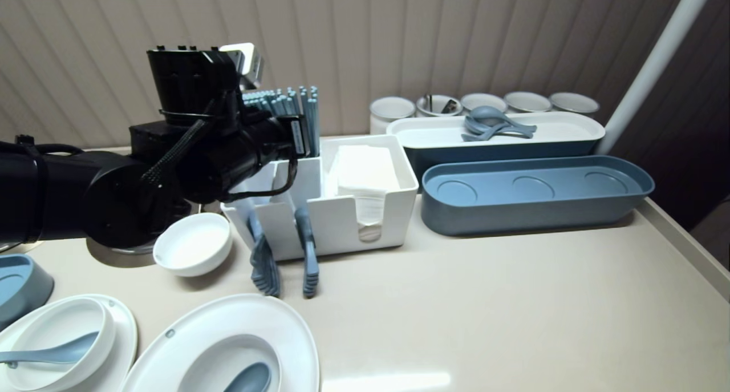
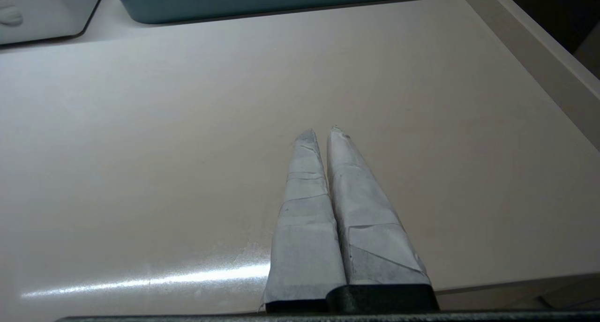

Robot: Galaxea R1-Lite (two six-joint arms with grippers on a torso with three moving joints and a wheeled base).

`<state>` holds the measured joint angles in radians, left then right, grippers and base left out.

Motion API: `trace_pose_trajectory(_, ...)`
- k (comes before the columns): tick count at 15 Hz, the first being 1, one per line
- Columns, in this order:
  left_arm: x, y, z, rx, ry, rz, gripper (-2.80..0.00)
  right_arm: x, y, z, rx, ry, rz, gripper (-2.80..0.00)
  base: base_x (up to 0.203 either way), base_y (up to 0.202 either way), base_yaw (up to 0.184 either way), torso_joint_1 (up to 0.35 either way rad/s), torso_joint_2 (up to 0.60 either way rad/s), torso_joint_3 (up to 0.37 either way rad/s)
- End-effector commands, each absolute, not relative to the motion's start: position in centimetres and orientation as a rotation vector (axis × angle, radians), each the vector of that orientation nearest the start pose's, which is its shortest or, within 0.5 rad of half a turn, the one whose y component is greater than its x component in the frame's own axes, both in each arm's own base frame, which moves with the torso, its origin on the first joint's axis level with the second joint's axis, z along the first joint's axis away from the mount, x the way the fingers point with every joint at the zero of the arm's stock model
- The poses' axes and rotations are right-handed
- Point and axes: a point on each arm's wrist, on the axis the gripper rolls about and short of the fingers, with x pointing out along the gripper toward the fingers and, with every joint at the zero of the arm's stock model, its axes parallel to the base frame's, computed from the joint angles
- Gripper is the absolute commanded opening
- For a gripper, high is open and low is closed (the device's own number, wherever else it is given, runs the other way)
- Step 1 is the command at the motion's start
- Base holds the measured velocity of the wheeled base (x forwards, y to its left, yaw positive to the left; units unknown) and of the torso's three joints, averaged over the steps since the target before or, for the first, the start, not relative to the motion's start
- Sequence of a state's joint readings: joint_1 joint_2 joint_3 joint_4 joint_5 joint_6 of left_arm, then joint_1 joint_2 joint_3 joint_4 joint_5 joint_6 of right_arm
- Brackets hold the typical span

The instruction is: Pick the chopsticks and place it on the plate

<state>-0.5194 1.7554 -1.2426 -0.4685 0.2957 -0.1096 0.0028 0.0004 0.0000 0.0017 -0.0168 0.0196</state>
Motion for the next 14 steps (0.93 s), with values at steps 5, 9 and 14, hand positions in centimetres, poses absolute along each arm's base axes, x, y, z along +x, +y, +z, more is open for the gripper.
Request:
trace_pose_trajectory(5,27.0,-14.7,31.1,-0.117,-0.013,-0.222,-2.8,-2.3,0.0,7.5,0.02,0.001,-0.014,-2.8,0.0,0.0,0.0,0.0,0.0,0.0)
trace_pose_trajectory(9,25.6,-13.9,32.7,-0.14,-0.065,-0.223,-2.8,-2.3,0.0,7.5,0.02,0.003,-0.014,-2.8,0.0,0.0,0.0,0.0,0.0,0.0)
trace_pose_trajectory(14,23.8,-12.8,34.2,-0.146,-0.096,-0.223,-2.8,-2.3,0.0,7.5,0.02,0.001,-0.014,-2.8,0.0,0.0,0.0,0.0,0.0,0.0)
